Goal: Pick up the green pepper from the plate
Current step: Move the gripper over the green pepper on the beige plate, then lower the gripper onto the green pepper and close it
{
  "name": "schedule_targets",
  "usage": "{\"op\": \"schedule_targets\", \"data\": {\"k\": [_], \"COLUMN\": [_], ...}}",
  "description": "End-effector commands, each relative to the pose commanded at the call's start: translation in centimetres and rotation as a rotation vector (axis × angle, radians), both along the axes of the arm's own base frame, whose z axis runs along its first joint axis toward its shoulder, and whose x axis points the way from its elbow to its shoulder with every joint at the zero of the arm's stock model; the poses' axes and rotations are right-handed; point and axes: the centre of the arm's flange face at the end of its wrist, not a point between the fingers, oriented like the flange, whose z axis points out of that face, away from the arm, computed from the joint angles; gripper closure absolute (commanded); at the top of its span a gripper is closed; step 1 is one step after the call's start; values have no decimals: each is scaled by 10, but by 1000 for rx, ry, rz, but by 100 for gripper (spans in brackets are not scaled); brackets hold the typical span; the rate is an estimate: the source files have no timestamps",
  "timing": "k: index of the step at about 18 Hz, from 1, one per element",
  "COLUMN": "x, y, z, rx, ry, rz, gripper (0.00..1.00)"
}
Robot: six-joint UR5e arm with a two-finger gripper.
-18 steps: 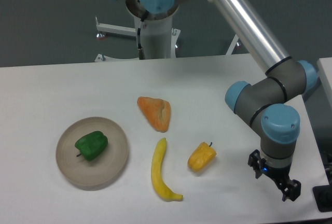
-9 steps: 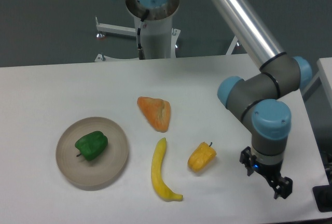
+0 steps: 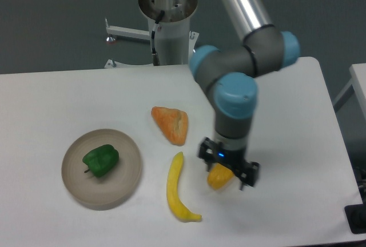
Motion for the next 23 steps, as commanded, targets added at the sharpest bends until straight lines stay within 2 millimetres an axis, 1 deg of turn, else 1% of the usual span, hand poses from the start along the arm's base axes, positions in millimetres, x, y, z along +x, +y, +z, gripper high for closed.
{"op": "schedule_targets", "data": {"k": [1, 2, 5, 7, 9, 10, 11, 12, 16, 19, 21, 23], "x": [16, 45, 93, 118, 130, 149, 164, 165, 187, 192, 202, 204], "y": [-1, 1, 9, 14, 17, 21, 23, 23, 29, 30, 29, 29], "z": [-1, -4, -15, -19, -24, -31, -39, -42, -59, -63, -70, -74], "rx": [-7, -17, -39, -43, -57, -67, -74, -79, -101, -101, -112, -118], "ry": [-3, -5, -7, -6, -12, -16, -19, -20, -30, -34, -36, -44], "rz": [-17, -56, -136, -183, -202, -228, -246, -251, -271, -259, -270, -252], "gripper": [0, 0, 0, 0, 0, 0, 0, 0, 0, 0, 0, 0]}}
